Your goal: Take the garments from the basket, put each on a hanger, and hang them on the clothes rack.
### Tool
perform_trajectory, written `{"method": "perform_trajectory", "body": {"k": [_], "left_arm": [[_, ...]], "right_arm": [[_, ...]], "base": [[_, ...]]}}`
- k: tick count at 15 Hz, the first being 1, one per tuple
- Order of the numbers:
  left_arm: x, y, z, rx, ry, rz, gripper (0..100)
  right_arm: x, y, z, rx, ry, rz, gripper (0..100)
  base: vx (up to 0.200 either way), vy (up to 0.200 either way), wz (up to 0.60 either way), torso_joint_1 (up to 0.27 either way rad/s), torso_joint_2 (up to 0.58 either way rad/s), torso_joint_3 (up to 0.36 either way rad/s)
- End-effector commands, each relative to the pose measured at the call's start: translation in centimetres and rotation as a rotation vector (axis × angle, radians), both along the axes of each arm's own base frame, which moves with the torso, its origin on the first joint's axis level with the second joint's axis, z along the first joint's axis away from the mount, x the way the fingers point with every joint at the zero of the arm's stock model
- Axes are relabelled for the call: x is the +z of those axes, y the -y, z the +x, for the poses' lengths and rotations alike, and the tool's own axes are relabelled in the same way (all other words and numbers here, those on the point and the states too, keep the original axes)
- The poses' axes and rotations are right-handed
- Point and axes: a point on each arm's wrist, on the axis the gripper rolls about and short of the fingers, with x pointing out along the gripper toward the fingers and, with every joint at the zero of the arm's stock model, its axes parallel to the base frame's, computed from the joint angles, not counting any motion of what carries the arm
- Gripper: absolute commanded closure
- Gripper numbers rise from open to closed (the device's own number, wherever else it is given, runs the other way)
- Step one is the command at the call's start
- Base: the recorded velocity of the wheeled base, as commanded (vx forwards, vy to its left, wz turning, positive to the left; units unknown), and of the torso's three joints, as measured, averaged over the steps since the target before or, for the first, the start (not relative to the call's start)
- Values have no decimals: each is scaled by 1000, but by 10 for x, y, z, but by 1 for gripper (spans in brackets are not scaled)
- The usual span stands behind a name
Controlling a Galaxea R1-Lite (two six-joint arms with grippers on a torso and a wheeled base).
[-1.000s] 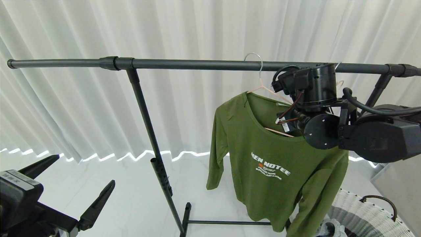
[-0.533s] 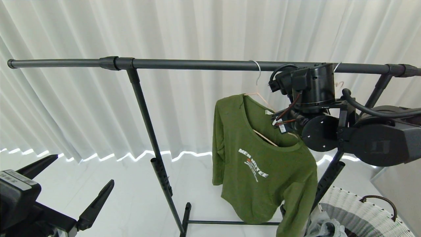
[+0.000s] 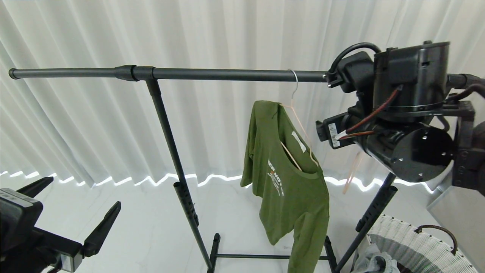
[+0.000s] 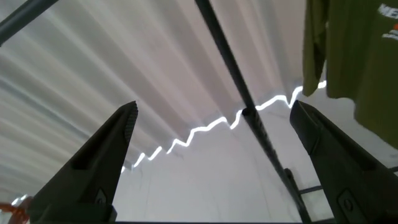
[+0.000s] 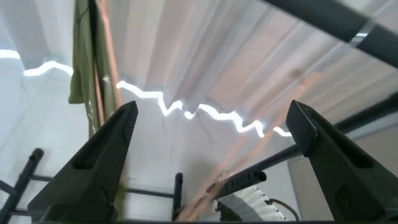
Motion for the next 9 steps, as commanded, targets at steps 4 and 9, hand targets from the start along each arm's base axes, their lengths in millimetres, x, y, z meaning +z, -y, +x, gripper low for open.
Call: {"method": "perform_trajectory", "body": {"k": [4,9], "left_arm": [[-7,-10,2,93,-26,11,0],[-10,-10,1,93,-36,7,0]], "right_arm": [[17,61,-49,3,44,-5,0],[13,161,-97,-137,32,-155,0]], "base": [[0,0,0,0,0,0],[0,0,0,0,0,0]]}}
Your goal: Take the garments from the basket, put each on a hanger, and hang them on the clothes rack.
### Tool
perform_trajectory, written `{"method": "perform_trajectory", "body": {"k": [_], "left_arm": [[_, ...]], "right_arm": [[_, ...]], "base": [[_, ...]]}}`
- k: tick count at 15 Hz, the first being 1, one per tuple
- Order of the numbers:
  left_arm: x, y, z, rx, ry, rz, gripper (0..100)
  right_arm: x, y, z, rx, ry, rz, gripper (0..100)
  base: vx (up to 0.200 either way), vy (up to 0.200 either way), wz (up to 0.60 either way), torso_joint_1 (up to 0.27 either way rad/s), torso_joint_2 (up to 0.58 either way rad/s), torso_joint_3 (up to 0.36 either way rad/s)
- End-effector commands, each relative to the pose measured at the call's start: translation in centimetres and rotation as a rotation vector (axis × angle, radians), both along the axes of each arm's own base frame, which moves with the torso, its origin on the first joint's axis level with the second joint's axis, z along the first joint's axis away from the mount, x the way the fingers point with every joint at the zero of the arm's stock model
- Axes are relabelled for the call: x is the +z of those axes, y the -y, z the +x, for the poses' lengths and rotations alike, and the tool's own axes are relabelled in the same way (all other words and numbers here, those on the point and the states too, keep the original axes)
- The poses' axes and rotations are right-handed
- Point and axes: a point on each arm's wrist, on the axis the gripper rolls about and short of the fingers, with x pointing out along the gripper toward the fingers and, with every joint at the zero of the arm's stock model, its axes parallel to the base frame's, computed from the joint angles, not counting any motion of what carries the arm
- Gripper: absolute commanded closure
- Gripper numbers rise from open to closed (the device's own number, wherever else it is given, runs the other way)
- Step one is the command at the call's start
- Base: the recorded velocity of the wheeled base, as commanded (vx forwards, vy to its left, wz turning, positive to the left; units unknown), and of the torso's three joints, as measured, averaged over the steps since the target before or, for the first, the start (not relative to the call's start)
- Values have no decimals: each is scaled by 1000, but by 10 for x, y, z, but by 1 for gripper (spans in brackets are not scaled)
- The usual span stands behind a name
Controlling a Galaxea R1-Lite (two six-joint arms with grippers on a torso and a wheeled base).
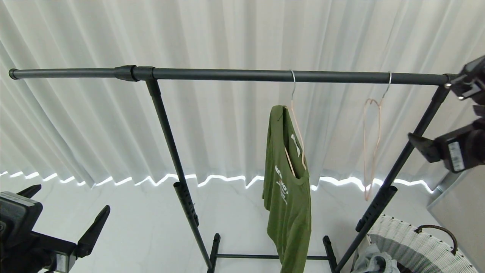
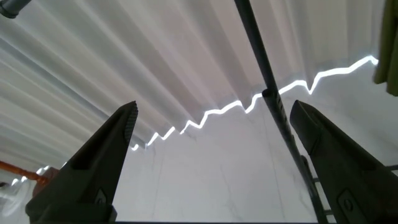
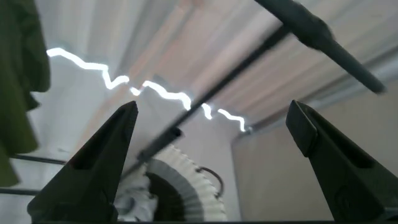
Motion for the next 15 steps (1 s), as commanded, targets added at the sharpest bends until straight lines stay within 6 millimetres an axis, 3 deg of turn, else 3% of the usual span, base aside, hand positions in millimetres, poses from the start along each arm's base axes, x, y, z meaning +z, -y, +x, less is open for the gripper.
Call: {"method": "perform_trajectory", "body": {"k": [1,3,6,13,15], "left_arm": [[0,0,0,0,-2,1,0],[-1,0,-1,1,-2,4,0],[-1,-1,-1,3,-2,8,0],[-7,-8,-2,77,-19,2,0],[-12,-10,-6,83,-30,-9,0]], "right_arm": [[0,48,-33,-58,43,14,0],[-12,71,-49,-99,44,-64,0],[-30,83,-60,-138,25,-91,0],[-43,91,-71,-161,25,-92,0],[-42,91,-71,-172,27,-91,0]], "base": [[0,0,0,0,0,0],[-100,0,0,1,-1,1],[-200,0,0,6,4,5],[-200,0,0,-4,1,4],[0,0,0,0,0,0]]}}
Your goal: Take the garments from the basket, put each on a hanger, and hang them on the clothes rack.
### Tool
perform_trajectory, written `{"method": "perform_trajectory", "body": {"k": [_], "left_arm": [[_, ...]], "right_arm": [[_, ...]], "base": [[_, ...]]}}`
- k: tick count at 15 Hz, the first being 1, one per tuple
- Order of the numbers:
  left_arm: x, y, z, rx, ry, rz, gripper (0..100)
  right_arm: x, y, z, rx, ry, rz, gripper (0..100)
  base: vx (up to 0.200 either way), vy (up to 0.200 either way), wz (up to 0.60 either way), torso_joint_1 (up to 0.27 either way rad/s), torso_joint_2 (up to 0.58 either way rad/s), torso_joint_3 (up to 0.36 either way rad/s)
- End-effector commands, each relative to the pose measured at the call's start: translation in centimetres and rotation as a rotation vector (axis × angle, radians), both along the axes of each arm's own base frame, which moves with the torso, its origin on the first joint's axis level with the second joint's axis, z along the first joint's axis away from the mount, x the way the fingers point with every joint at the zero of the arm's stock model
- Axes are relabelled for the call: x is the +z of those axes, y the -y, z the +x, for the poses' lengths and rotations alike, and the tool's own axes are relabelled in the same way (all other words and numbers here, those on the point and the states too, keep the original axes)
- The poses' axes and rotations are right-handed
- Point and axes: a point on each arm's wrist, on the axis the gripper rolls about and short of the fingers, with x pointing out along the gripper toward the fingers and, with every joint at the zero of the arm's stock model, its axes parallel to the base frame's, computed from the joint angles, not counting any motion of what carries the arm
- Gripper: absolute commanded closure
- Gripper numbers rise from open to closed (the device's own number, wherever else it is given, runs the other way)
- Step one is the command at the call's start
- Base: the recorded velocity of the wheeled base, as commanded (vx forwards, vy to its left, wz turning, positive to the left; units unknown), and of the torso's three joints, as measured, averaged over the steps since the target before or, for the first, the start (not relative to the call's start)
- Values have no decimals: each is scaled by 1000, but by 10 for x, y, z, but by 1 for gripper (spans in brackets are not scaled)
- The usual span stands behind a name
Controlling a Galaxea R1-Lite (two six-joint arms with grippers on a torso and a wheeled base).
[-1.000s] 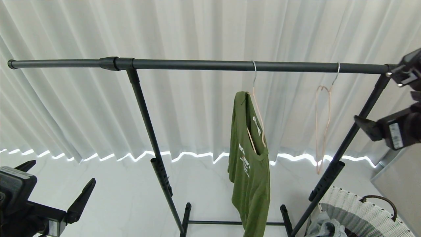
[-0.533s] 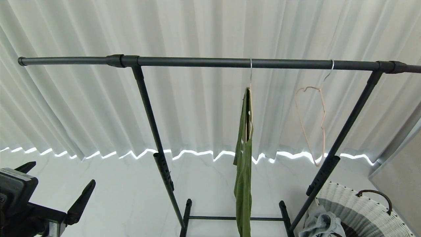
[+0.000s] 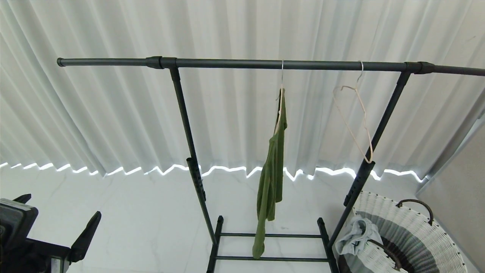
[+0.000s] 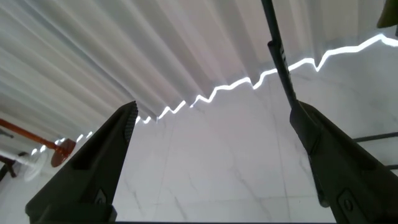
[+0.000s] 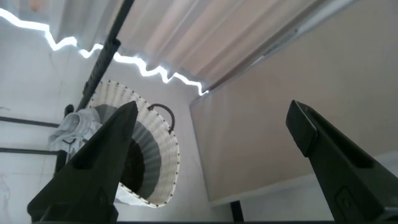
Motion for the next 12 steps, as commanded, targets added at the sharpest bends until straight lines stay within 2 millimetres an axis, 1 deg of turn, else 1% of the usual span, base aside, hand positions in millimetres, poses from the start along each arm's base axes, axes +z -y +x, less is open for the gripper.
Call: {"method": "perform_trajectory", "body": {"k": [1,4,7,9,12], "left_arm": [[-4,-1,-4,3,-3,-1,0],[-7,-3,-8,3,-4,-1,0],[-8,-2,-8,0,-9,0,0],[-8,-2,-7,-1,-10,1,0],[-9,-2,-8,-3,-13,1,0]], "right_arm": [[0,1,0,-9,0,0,0],[1,0,1,-11,2,2,0],[0,-1,3,-11,-3,0,0],[1,-1,4,-11,-1,1,0],[0,-2,6,-11,-11,-3,0]], "base": [[0,0,0,0,0,0],[0,0,0,0,0,0],[0,0,0,-4,20,11],[0,0,0,-151,347,186],[0,0,0,-212,484,263]]}}
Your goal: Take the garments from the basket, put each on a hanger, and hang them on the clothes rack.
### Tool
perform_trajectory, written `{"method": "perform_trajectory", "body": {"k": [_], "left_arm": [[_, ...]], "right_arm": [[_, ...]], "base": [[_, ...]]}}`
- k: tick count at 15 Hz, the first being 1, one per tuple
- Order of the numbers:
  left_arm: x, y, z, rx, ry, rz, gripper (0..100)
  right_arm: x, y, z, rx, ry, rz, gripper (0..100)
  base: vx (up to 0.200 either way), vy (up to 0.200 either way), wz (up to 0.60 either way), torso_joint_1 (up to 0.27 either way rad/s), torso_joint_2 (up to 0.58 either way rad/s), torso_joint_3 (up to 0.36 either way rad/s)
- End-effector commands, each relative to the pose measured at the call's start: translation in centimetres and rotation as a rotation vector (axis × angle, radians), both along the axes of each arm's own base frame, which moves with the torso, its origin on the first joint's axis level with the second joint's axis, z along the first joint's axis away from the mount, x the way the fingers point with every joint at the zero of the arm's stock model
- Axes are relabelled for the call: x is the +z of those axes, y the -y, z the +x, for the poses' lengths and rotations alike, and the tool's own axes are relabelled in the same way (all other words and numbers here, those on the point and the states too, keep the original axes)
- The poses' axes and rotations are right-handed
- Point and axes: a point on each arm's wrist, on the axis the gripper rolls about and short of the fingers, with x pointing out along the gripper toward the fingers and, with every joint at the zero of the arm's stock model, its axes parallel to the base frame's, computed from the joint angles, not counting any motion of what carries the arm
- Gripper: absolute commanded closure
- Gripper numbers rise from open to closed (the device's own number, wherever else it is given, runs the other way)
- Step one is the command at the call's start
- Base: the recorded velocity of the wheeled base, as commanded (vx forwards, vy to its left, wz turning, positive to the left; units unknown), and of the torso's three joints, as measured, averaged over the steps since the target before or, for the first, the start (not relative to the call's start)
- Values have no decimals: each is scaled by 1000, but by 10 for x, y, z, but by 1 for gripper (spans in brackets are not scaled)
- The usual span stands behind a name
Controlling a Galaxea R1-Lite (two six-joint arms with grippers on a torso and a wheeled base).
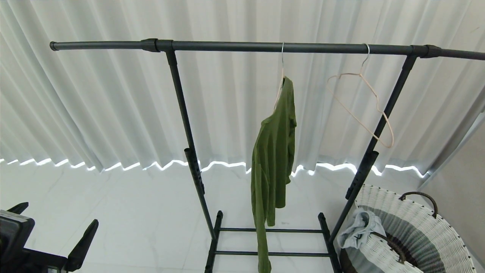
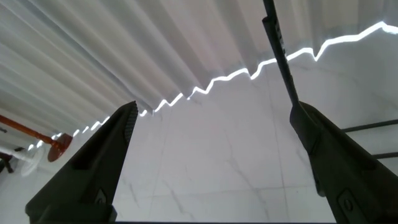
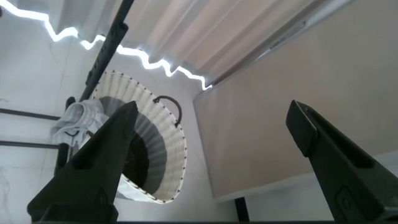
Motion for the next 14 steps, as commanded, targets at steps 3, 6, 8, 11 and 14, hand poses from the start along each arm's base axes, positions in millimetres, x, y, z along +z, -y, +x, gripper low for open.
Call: {"method": "perform_trajectory", "body": {"k": [3,6,8,11,14], "left_arm": [[-1,2,0,-85,-14,-4,0],[-3,2,0,-90,-32,0,0],[-5,1,-1,-79,-45,4,0],[-8,-2,-2,-50,-75,13,0],[-10,-4,-1,-23,-92,17,0]], "right_arm": [[-1,-3,7,2,-24,-9,0],[-3,-4,10,2,-39,-13,0],[-4,-4,10,2,-40,-13,0],[-4,-5,11,2,-44,-15,0],[-3,-5,11,10,-40,-11,0]], "base": [[0,0,0,-227,502,282],[0,0,0,-211,497,286],[0,0,0,-207,493,283],[0,0,0,-191,478,290],[0,0,0,-163,458,292]]}}
